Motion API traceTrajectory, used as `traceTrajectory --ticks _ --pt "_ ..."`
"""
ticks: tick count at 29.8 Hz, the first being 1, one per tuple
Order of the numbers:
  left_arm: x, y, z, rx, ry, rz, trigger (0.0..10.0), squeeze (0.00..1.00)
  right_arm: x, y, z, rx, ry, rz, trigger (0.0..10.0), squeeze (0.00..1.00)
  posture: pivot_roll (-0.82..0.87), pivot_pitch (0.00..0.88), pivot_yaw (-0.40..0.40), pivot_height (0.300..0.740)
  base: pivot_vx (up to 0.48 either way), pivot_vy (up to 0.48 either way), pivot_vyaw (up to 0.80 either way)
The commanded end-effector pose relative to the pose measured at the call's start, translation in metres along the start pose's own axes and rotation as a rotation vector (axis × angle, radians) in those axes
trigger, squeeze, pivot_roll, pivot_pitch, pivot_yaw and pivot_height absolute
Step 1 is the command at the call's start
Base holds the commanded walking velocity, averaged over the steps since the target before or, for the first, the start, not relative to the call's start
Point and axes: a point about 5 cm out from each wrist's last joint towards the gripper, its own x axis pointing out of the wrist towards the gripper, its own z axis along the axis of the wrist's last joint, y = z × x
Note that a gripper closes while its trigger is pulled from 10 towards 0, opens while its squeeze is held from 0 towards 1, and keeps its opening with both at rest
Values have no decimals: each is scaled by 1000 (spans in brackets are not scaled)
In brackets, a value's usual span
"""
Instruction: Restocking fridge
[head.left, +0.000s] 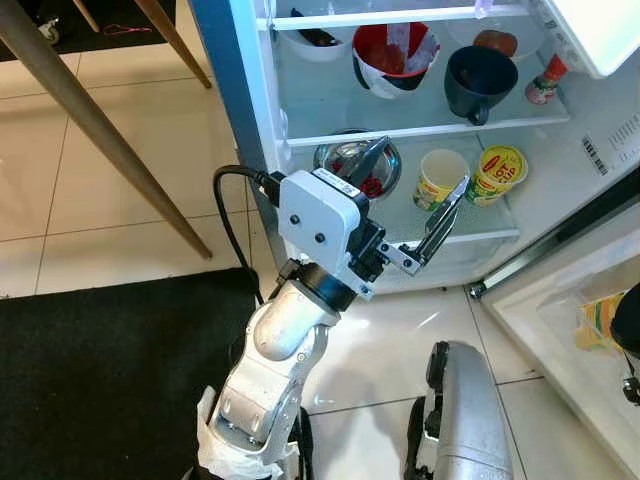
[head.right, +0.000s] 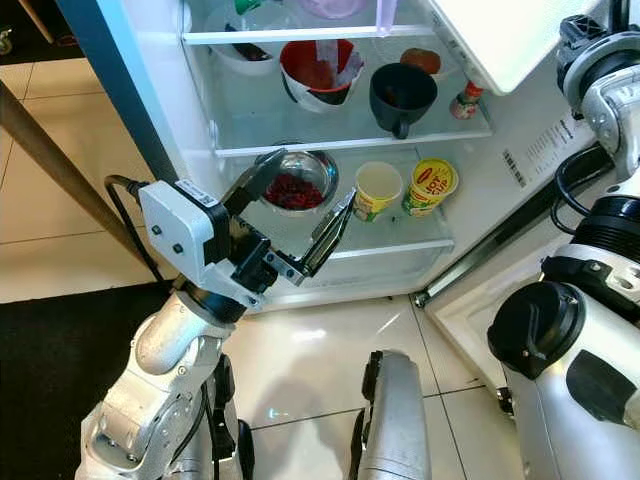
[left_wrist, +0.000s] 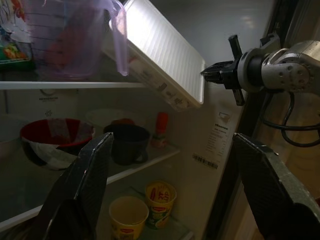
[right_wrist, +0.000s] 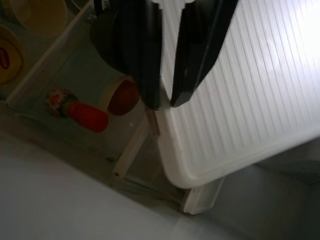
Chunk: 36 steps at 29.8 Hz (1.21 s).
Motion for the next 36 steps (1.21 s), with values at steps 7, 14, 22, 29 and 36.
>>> traceTrajectory --ticks 7,14,22,29,36 --pt "2 -7 1 -24 -26 -17 10000 0 1 -25 3 57 -19 -95 0 0 -32 393 -2 556 0 0 0" --pt "2 -6 0 -24 -29 -19 10000 0 0 -30 8 90 -32 -89 0 0 -33 389 -1 556 0 0 0" --pt "3 -6 0 -24 -28 -22 10000 0 -2 -28 20 142 -96 -48 0 0 -33 390 1 556 0 0 0" --pt "3 -6 -1 -23 -28 -23 10000 0 -7 -30 35 127 -165 -57 0 0 -37 386 2 556 0 0 0" --pt "4 -6 -1 -24 -32 -28 10000 0 -8 -26 43 149 -194 -39 0 0 -41 381 3 556 0 0 0"
